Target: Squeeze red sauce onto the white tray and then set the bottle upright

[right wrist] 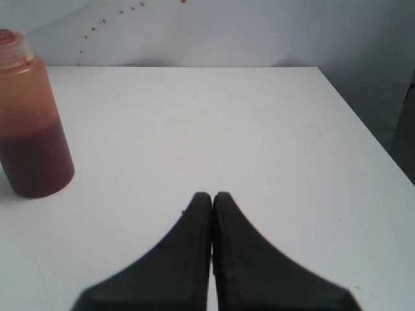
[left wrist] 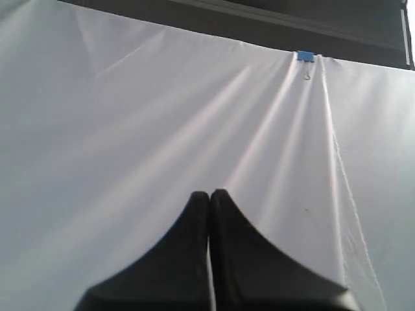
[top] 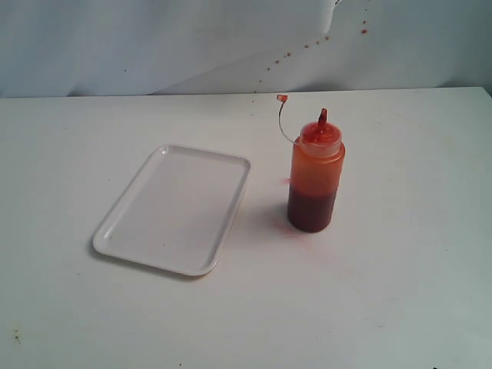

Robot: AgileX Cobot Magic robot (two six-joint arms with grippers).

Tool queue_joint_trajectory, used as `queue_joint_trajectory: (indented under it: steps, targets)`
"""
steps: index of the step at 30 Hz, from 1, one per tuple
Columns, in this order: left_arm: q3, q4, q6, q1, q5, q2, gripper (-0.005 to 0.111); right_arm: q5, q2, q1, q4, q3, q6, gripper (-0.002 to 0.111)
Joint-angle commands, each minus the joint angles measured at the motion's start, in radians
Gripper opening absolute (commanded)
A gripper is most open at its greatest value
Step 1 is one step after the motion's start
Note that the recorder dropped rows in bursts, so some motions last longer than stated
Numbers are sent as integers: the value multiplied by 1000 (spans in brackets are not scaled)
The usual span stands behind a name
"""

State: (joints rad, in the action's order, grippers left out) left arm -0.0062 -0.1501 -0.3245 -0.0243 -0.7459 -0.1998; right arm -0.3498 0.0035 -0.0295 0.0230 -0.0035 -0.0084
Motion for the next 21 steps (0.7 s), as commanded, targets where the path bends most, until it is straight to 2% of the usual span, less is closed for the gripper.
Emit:
queue_joint_trajectory:
  steps: [1,6,11,14,17,21]
  targets:
    - [6,-87,-19,-1,-176,-190,1,5,-4,-8,0,3,3,0]
    - [-21,-283,-33,-1,-304,-478,1,5,-4,-8,0,3,3,0]
    - [-186,-585,-115,-1,-385,-834,1,5,-4,-8,0,3,3,0]
    - [-282,-713,-149,-1,-450,-1041,1,5,-4,-8,0,3,3,0]
    - [-354,-806,-149,-1,-475,-1239,1,5,-4,-8,0,3,3,0]
    - [-448,-857,-147,-5,-475,-1495,1,5,-4,-8,0,3,3,0]
